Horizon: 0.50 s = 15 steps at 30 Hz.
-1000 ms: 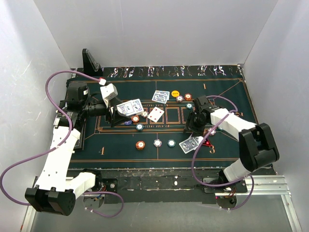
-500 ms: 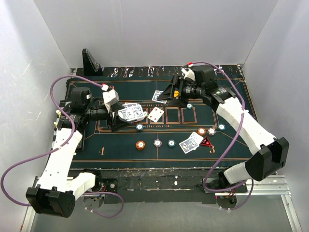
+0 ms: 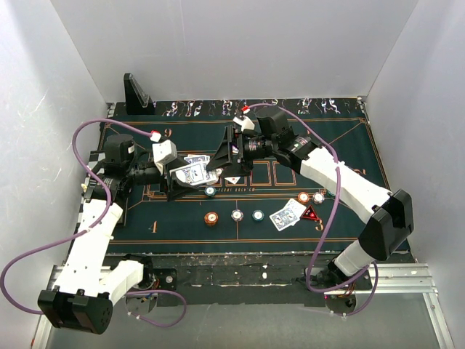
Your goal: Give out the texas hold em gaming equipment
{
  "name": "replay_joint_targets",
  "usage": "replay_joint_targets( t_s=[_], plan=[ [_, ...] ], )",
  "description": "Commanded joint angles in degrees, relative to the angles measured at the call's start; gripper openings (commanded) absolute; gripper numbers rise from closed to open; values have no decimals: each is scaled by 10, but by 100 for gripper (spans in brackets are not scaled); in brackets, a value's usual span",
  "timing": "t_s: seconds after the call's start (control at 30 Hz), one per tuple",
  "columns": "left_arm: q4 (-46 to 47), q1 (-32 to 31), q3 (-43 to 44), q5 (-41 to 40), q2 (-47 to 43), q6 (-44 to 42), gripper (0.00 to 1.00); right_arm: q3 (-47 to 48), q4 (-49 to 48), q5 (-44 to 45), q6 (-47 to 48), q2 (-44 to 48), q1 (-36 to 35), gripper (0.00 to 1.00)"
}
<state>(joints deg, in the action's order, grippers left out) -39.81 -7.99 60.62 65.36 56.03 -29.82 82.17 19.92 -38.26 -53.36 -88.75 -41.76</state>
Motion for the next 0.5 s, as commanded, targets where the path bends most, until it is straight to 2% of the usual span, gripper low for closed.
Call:
replay_joint_targets(
  t_s=[0.0, 0.3, 0.47],
  plan=[
    [18, -2, -6, 20, -7, -4, 0, -2, -54, -15, -23, 18, -4, 90],
    [18, -2, -8, 21, -7, -1, 0, -15, -57, 5, -24, 34, -3, 91],
    [15, -4, 0, 12, 7, -1, 0, -14, -129, -16, -67, 20, -3, 92]
  ],
)
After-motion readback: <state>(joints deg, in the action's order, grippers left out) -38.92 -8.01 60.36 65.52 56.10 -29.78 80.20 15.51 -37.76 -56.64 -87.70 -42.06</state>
